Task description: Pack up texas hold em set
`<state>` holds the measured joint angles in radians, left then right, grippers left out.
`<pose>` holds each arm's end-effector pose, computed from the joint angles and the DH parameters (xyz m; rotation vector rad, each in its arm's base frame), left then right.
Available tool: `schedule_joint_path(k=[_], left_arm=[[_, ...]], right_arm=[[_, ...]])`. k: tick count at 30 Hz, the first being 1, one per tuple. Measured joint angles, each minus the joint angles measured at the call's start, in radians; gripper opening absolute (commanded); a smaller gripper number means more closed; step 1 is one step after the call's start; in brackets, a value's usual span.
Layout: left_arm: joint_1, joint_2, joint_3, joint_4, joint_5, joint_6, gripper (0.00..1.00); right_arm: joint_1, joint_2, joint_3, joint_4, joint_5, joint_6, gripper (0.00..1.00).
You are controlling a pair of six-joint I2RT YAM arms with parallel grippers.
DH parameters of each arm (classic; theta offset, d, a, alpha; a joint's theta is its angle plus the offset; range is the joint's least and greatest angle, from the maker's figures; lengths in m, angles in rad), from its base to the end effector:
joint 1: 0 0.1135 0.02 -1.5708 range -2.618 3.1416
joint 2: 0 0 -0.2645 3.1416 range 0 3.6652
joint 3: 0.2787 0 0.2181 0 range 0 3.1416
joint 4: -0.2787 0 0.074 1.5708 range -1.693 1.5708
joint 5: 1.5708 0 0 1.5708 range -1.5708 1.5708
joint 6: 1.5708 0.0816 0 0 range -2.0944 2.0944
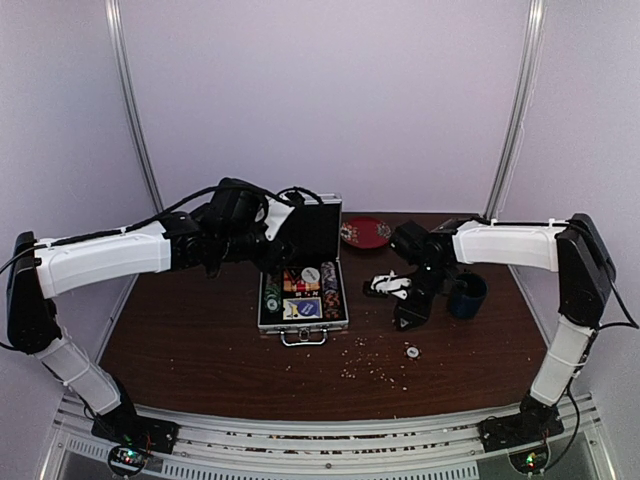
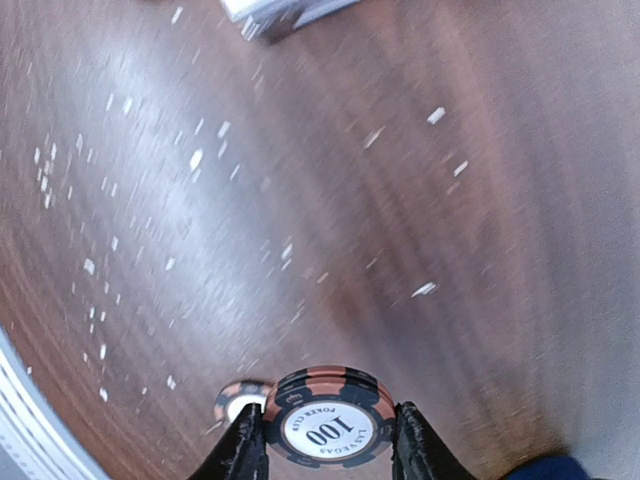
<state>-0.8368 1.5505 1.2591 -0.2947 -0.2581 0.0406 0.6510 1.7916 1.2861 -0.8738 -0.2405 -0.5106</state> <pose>0.2567 -0.2534 0.2906 0.7726 1.9967 -0.1887 0.2425 0.2091 0.1721 -1.6444 2.4432 0.3748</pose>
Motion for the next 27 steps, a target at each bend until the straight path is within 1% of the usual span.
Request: schedule_joint_path(k=[8,27], left_arm=[[0.0,0.0,0.0,-0.003,0.0,0.0,0.73],[0.0,0.011,0.006,-0.013,0.0,0.007,0.73]], right_arm=[[0.013,-0.019,-0.119,-0.017,-0.013,-0.026,0.36],[0.045,-0.005,-0.157,-0.014,-0.008,-0.041,0.38]])
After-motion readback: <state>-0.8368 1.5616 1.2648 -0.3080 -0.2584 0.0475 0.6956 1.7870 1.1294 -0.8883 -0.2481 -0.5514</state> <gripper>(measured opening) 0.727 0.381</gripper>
